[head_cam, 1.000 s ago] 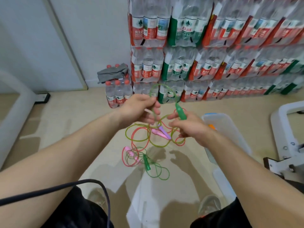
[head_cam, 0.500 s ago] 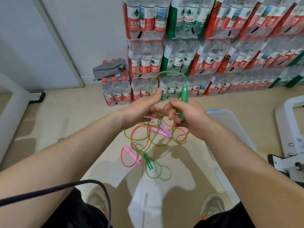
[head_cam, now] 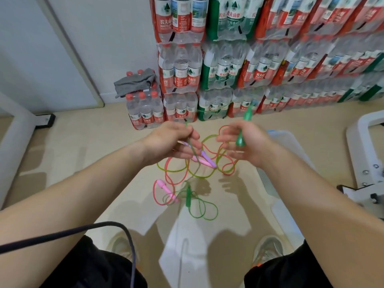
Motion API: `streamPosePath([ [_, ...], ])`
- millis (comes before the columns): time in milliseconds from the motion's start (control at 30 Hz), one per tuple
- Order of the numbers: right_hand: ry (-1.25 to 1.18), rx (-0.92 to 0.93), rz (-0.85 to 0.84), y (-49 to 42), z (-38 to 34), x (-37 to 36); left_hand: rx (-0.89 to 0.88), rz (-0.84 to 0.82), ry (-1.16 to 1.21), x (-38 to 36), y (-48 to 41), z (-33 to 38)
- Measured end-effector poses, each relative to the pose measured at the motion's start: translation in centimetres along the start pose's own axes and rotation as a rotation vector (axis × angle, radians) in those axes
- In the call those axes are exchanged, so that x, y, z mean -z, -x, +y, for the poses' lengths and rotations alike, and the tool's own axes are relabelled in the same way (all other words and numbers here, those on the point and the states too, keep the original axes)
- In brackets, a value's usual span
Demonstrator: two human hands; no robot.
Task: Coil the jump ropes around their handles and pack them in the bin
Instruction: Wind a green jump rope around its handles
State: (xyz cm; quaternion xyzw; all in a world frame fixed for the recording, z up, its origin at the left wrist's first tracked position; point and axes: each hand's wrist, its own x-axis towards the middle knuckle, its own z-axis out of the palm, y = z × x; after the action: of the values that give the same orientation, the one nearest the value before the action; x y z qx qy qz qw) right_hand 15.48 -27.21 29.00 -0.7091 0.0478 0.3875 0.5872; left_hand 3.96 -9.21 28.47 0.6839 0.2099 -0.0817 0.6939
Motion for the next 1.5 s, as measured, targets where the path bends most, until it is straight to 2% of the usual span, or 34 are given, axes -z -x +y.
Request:
streamPosePath([
  [133,0.245,0.044,-0.334,1.2,1.6,-2.2,-0.021,0.088,0.267,-0.3,0.3,1.6],
  [200,0.334,0.133,-0.419,1.7,1.7,-2.6,-0.036,0.148,0.337,-0.2,0.2,2.1],
  [333,0.289,0.232,-0.352,2.2,1.4,-2.8,-0.036,0.223,0.238,0.5,0.0,2.2],
  [433,0.138,0.237,-0.296,2.3,1.1,-2.6,0.078,0.061,0.122,0.0,0.0,1.5],
  [567,-0.12,0.242,-0.218,2.3,0.0,-2.2,0.093,-0.213,-0.146,-2.1,0.1,0.0],
  [633,-0.242,0.267,-0.173,2.3,-0.7,-1.7,0.09,-0.279,-0.401,-2.6,0.3,-1.0],
  [700,-0.358,0.295,-0.096,2.0,-1.3,-1.0,0.064,-0.277,-0.584,-2.5,0.1,-2.0],
  [733,-0.398,0.302,-0.046,1.7,-1.5,-0.5,0.069,-0.246,-0.578,-2.4,0.0,-2.2],
  [800,-0.394,0.273,0.052,0.9,-1.3,0.3,0.089,-0.174,-0.388,-2.2,0.0,-1.8],
  [867,-0.246,0.174,0.071,0.4,-0.7,0.7,0.055,-0.102,-0.141,-2.0,0.1,-0.6],
  [967,0.1,0.055,-0.139,0.6,0.9,0.1,-0.001,-0.016,0.18,-1.6,0.0,1.3],
  [1033,0.234,0.052,-0.336,1.3,1.6,-0.9,-0.018,0.034,0.303,-1.2,-0.1,2.1],
  [1100,0.339,0.093,-0.422,1.9,1.8,-1.7,-0.038,0.095,0.376,-0.8,-0.3,2.5],
  [1167,0.362,0.16,-0.385,2.2,1.8,-2.1,-0.059,0.171,0.403,-0.3,-0.5,2.6],
  [1267,0.233,0.222,-0.311,2.3,1.4,-2.1,-0.033,0.207,0.295,0.0,-0.8,2.1],
  [1400,-0.043,0.233,-0.266,2.4,0.6,-1.9,0.054,0.061,0.153,-1.9,-0.3,1.2],
  [1500,-0.203,0.253,-0.214,2.3,-0.1,-1.9,-0.06,-0.072,-0.019,-3.9,0.5,0.3],
])
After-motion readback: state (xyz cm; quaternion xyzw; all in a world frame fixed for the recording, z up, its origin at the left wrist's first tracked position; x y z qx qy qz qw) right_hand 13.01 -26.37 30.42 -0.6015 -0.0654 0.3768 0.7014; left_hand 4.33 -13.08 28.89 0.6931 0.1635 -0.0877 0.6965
